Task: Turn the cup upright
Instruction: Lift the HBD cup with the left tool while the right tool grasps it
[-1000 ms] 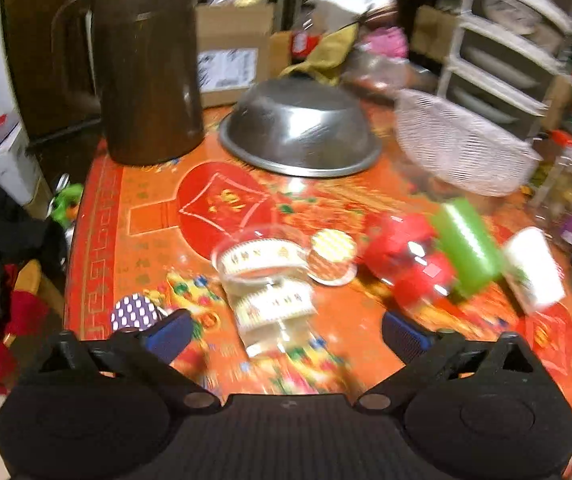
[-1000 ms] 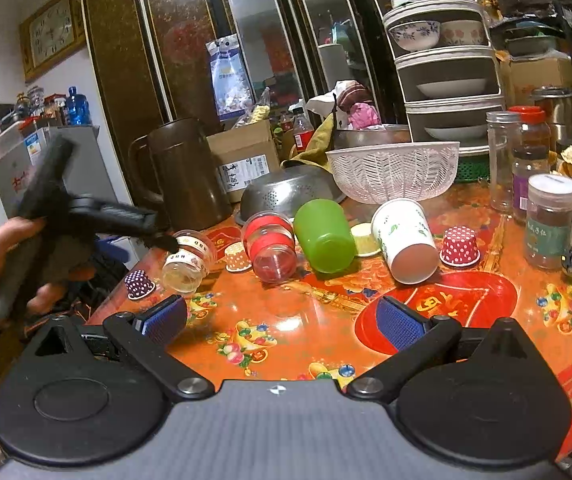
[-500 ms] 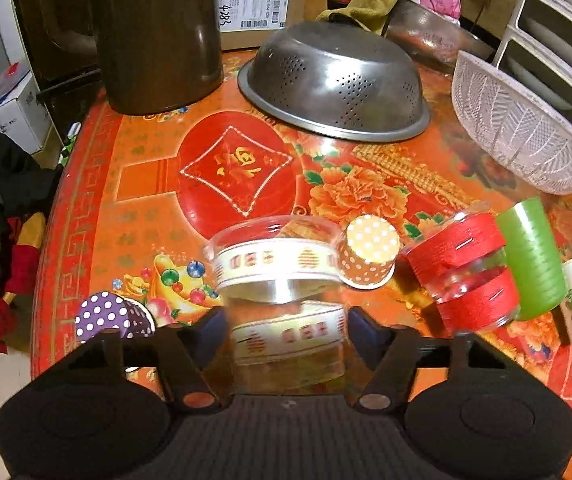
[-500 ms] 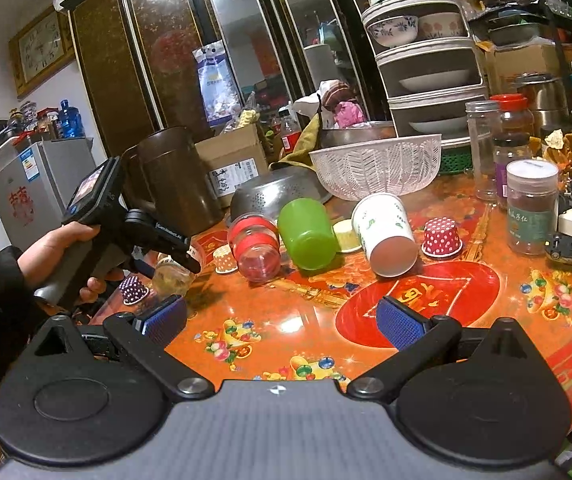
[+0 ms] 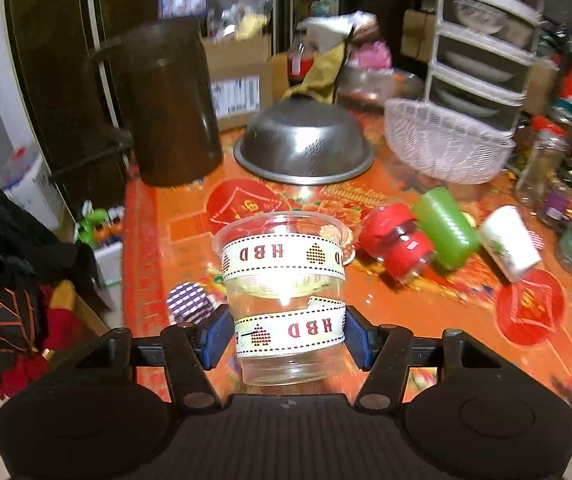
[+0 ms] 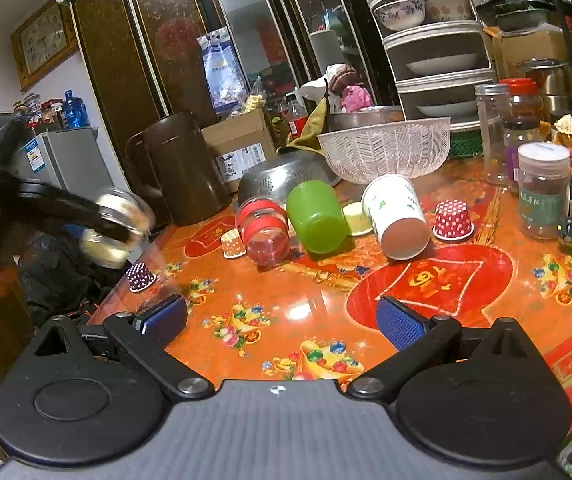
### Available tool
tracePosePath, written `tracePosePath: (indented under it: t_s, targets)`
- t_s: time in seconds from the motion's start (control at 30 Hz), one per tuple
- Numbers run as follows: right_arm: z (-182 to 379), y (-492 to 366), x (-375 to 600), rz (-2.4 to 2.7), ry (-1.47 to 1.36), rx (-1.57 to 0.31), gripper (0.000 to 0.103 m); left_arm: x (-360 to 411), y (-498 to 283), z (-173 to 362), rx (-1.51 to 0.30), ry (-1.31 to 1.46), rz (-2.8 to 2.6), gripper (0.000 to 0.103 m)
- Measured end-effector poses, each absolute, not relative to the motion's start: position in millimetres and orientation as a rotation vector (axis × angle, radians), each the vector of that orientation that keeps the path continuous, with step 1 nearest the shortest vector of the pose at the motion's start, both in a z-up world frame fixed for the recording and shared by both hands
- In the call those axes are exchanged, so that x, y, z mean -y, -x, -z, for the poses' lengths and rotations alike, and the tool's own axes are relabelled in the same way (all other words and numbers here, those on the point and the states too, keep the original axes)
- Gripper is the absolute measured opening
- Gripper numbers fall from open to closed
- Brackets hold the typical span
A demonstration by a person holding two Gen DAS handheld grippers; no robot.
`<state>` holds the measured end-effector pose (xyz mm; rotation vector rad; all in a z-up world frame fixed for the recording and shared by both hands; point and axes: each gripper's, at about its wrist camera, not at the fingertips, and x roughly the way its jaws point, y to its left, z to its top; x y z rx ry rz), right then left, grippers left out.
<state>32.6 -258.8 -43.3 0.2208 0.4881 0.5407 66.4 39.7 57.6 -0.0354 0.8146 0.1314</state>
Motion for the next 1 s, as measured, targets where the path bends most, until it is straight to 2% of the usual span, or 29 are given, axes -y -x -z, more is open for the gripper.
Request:
tracePosePath:
  t_s: [0.2, 0.37, 0.73, 1.0]
  targets:
    - [41, -28, 246, -0.568, -0.224, -0.503, 0.102, -22, 4, -77, -0.743, 0.045, -0.053, 0.062]
    - [34, -14, 236, -0.585, -0.194, -0.508, 0.102, -3, 43, -65, -0.722, 0.07, 0.018, 0.062]
    - [40, -11, 238, -0.567, -0.209, -0.615, 0.102, 29, 40, 22, -0.835, 0.303, 0.178, 0.062]
    - [48, -26, 229, -0.619, -0.289, -0.767, 0.102, 32, 34, 46, -0.873, 0.35, 0.176, 0.062]
